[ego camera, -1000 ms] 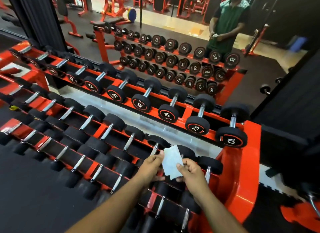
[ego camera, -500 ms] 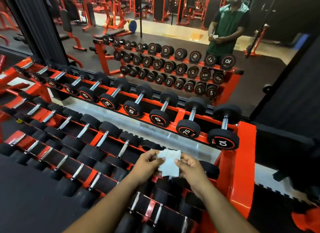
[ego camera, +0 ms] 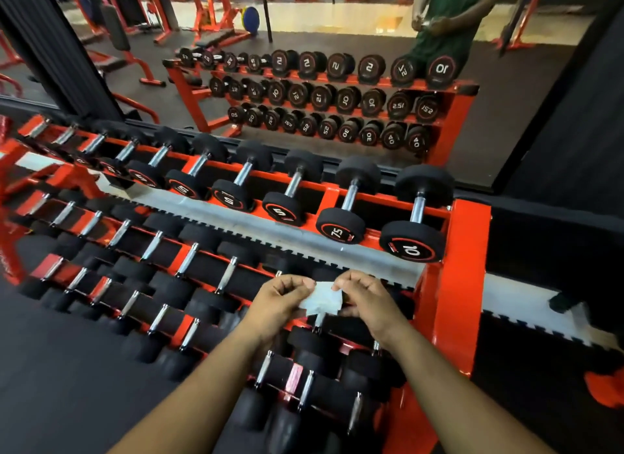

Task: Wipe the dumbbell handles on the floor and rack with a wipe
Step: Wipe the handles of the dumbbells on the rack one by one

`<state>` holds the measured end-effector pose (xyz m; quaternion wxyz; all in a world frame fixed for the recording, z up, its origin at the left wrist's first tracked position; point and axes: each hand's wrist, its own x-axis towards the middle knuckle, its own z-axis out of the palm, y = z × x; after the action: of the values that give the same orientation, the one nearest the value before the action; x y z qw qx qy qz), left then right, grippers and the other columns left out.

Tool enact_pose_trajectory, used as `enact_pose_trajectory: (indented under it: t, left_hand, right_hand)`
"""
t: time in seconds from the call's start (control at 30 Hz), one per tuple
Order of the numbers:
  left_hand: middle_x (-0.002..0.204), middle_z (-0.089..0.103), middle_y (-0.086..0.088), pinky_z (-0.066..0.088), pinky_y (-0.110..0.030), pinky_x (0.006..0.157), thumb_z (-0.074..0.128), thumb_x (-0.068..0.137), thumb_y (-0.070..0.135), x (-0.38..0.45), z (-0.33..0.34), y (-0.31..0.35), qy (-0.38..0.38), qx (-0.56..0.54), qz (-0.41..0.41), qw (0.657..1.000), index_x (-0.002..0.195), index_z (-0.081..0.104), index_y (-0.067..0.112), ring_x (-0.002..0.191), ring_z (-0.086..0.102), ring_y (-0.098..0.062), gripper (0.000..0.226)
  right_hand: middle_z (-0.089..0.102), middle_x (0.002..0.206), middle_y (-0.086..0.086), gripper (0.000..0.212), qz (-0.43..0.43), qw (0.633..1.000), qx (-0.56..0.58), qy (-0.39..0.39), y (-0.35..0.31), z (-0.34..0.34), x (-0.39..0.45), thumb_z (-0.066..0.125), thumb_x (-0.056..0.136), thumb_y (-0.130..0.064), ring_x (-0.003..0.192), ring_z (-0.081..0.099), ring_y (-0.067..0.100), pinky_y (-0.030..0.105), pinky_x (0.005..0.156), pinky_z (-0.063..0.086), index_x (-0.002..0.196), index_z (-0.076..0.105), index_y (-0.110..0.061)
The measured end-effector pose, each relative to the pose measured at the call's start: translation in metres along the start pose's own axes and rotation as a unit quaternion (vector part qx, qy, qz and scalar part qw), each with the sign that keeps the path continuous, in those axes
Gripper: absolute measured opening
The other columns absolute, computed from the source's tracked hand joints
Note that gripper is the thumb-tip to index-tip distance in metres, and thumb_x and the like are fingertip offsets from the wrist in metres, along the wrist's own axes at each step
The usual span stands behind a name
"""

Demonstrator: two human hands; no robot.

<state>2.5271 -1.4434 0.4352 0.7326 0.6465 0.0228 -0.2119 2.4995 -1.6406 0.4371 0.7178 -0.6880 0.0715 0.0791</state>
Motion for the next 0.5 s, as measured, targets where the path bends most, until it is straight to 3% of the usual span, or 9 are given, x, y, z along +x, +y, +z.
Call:
enact_pose_trajectory:
  t: [0.07, 0.2, 0.3, 0.43, 0.5]
  left_hand:
    - [0.100, 0.071, -0.017, 0.054, -0.052, 0.092, 0.075, 0.089, 0.004, 0.005, 0.002, -0.006, -0.004, 0.031, 0.016, 0.999, 0.095, 0.075, 0.015, 0.093, 0.065, -0.031, 0.013]
    - [0.095, 0.072, -0.012, 0.058, -0.031, 0.072, 0.069, 0.089, -0.009, 0.015, -0.003, -0.014, -0.014, 0.062, 0.012, 0.998, 0.108, 0.070, 0.010, 0.084, 0.067, -0.021, 0.027]
    - [0.091, 0.070, -0.005, 0.051, -0.019, 0.062, 0.065, 0.089, -0.014, 0.025, -0.011, -0.020, -0.013, 0.112, 0.015, 0.994, 0.115, 0.065, 0.011, 0.074, 0.064, -0.010, 0.036]
    - [0.095, 0.061, -0.001, 0.050, -0.020, 0.068, 0.068, 0.083, -0.009, 0.048, -0.032, -0.032, -0.044, 0.209, 0.040, 0.976, 0.121, 0.059, 0.021, 0.077, 0.059, -0.005, 0.049]
    - [0.098, 0.059, 0.003, 0.051, -0.023, 0.074, 0.070, 0.080, 0.001, 0.063, -0.048, -0.037, -0.076, 0.247, 0.038, 0.965, 0.121, 0.056, 0.030, 0.082, 0.058, -0.005, 0.053]
  right_hand:
    - [0.067, 0.083, -0.002, 0.009, -0.014, 0.999, -0.034, 0.000, 0.008, -0.007, 0.008, 0.070, 0.094, -0.020, 0.080, 0.067, 0.015, 0.035, 0.070, 0.060, 0.087, 0.063, -0.021]
    - [0.070, 0.094, -0.005, 0.034, -0.004, 0.997, -0.074, -0.015, 0.025, -0.010, 0.022, 0.077, 0.086, -0.017, 0.089, 0.070, 0.014, 0.035, 0.075, 0.059, 0.107, 0.064, -0.040]
    - [0.070, 0.094, -0.008, 0.044, 0.034, 0.992, -0.117, -0.037, 0.037, -0.005, 0.030, 0.070, 0.088, -0.006, 0.095, 0.071, 0.017, 0.043, 0.088, 0.060, 0.123, 0.064, -0.033]
    - [0.072, 0.110, -0.012, 0.029, 0.065, 0.979, -0.183, -0.058, 0.046, 0.012, 0.043, 0.069, 0.093, -0.017, 0.103, 0.067, 0.005, 0.028, 0.096, 0.053, 0.118, 0.066, -0.031]
    - [0.073, 0.114, -0.009, 0.022, 0.076, 0.976, -0.195, -0.054, 0.054, 0.027, 0.053, 0.069, 0.094, -0.020, 0.106, 0.068, 0.005, 0.028, 0.097, 0.052, 0.114, 0.066, -0.029]
